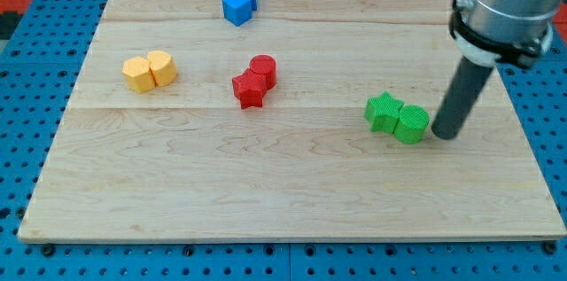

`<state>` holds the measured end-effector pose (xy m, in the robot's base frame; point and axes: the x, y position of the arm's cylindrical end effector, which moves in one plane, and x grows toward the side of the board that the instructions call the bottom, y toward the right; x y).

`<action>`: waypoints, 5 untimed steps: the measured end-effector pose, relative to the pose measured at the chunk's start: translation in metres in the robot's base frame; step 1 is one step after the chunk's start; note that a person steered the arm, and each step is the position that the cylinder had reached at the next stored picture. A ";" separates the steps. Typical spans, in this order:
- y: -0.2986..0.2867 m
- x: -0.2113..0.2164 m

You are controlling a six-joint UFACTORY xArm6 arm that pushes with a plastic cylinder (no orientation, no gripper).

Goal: Move the green blocks towards the top left side

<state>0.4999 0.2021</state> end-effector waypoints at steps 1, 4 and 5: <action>-0.031 -0.015; -0.075 -0.046; -0.113 -0.045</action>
<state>0.4549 0.0887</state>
